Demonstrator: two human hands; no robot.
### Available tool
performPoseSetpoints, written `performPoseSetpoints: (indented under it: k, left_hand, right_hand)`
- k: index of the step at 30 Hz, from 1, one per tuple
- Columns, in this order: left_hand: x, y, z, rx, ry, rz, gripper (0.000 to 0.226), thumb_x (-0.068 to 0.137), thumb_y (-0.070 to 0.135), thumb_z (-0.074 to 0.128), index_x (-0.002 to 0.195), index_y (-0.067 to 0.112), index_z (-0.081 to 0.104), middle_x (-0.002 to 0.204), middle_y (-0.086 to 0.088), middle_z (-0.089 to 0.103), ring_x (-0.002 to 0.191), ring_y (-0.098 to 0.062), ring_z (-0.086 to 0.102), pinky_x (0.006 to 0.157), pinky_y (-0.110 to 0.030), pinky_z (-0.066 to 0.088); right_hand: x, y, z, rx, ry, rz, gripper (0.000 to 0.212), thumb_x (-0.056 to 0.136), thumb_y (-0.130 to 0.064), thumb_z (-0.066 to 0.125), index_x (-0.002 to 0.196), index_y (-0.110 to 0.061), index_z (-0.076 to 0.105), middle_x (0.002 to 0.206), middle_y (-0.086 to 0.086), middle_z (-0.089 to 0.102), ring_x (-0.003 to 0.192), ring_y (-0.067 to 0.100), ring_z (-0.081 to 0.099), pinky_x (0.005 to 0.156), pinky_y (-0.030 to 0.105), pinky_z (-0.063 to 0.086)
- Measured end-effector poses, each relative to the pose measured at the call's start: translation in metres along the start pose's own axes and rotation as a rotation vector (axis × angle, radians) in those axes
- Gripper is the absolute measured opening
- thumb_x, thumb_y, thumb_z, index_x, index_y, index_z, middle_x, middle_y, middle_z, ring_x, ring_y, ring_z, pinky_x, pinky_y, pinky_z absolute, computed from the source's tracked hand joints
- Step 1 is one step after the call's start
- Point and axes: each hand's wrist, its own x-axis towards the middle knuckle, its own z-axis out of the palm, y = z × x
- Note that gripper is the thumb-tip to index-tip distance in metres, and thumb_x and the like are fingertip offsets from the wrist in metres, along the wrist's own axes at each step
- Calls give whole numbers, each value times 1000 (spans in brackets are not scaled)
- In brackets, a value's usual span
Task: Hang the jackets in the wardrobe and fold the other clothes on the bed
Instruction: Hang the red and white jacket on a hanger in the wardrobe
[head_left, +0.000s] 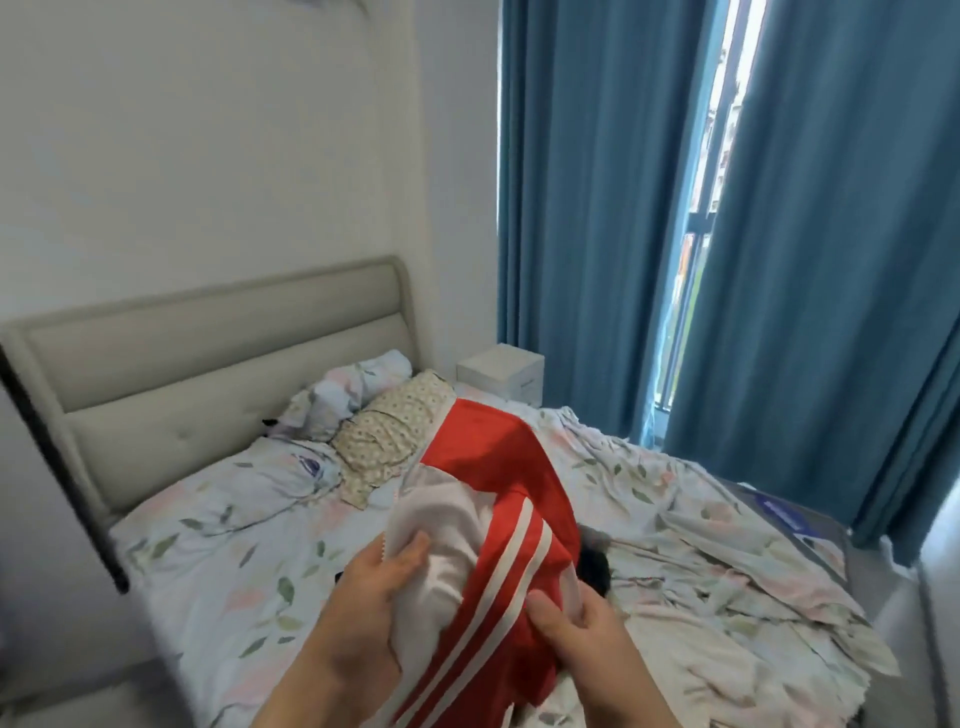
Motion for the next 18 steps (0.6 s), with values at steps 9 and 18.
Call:
performPoseSetpoints:
  k: [9, 18]
  left_hand:
    - [-106, 47, -47, 49, 517, 226, 19, 85, 10, 63, 100, 1, 71, 92, -18, 75, 79, -29, 74, 62, -33, 58]
    - [-177, 87, -123, 89, 821, 323, 20, 87, 15, 65, 104, 7, 72, 96, -9, 76, 93, -25, 71, 81, -36, 52]
  right_hand:
    - [-18, -26, 59, -61, -52, -263, 36, 80, -7, 78, 100, -33, 65, 90, -17, 72, 86, -8, 65, 67, 5, 43]
    - [-31, -46, 172, -85, -364, -302, 35, 82, -10, 76, 107, -30, 63, 109, -5, 71, 104, 13, 65, 93, 30, 46]
